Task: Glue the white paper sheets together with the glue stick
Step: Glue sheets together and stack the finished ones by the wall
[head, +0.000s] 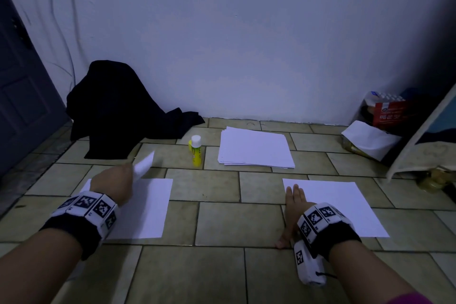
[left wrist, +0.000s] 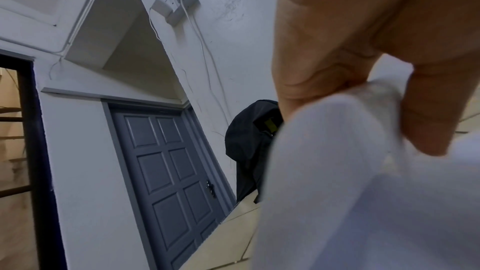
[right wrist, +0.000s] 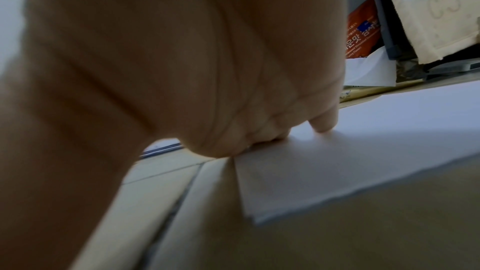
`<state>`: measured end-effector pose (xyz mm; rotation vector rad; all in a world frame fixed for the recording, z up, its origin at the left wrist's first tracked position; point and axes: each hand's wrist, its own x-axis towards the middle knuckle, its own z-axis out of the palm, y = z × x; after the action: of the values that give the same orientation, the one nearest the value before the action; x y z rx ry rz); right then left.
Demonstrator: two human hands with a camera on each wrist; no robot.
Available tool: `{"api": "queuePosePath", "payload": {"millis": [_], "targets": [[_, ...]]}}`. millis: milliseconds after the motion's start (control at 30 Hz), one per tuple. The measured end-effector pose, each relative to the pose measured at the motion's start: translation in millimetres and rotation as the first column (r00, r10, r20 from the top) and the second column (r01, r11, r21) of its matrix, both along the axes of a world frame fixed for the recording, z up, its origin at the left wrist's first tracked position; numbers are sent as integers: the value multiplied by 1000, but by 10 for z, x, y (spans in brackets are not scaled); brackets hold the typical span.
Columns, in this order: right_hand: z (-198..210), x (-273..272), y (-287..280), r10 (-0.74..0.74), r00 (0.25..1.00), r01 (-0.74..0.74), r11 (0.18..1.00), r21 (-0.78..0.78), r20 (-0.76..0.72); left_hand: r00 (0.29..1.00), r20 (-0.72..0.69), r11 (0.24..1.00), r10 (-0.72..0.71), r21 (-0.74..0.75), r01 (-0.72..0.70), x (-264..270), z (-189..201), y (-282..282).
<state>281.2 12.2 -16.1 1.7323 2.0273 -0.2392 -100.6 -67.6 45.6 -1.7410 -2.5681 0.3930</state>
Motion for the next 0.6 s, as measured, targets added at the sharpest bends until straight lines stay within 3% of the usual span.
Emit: {"api": "queuePosePath", "payload": {"millis": [200,400,500,600], "targets": [[2,6,-1,1,1000,-1,1000,-3,-13,996,-90,989,23,146,-9,24,223,-4],[-25,15,-21,14,1000,-14,1000,14,-14,988,-143,979,-56,187,82,539,593,28],[-29,17,-9,9,1000,-9,1000,22,-9,986,-58,971,-158,170,166,989,638,39],[-10,7,-5,11,1000,-11,1000,27,-3,951,155,961,-269,100,256,1455,441,110]]}}
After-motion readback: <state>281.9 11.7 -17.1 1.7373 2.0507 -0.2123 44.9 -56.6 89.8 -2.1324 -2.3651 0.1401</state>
